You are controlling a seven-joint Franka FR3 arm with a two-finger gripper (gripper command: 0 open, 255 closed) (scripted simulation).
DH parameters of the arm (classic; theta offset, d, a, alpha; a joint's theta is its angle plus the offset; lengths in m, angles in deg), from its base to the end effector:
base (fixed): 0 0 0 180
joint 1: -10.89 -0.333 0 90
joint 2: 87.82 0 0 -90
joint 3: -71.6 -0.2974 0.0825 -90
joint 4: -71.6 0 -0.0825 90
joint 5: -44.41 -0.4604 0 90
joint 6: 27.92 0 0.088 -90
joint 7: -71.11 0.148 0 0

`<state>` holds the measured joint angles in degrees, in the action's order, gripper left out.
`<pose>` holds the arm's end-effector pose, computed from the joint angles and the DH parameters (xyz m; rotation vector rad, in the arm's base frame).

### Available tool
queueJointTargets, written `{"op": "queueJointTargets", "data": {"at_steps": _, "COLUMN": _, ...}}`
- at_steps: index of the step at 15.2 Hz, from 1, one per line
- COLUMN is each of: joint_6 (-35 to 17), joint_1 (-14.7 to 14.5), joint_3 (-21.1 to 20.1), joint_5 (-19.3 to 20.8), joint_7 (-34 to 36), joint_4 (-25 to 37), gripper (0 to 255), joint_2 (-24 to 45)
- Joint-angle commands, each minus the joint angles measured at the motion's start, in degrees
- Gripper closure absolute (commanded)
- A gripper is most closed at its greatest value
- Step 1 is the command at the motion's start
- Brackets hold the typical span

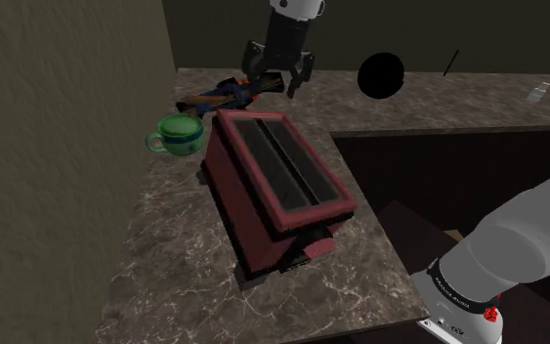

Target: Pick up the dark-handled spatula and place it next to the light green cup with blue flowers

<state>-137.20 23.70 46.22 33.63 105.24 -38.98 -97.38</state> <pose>0.5902 0.1609 0.4895 -2.9191 0.6341 -0.1133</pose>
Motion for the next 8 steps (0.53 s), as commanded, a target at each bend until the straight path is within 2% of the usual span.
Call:
{"op": "queueJointTargets", "data": {"at_steps": 1, "joint_6": -1.2, "joint_1": -0.1, "joint_3": 0.0, "joint_5": -0.4, "joint_7": -0.9, "joint_4": -0.7, "gripper": 0, "joint_2": 0.5}}
{"op": "queueJointTargets", "data": {"at_steps": 5, "joint_6": -4.7, "joint_1": -0.3, "joint_3": -0.5, "joint_5": -0.3, "joint_7": -0.7, "joint_4": -3.4, "gripper": 0, "joint_2": 1.4}}
{"op": "queueJointTargets", "data": {"at_steps": 8, "joint_6": -4.7, "joint_1": -0.4, "joint_3": -0.4, "joint_5": -0.3, "joint_7": -0.7, "joint_4": -3.4, "gripper": 0, "joint_2": 1.4}}
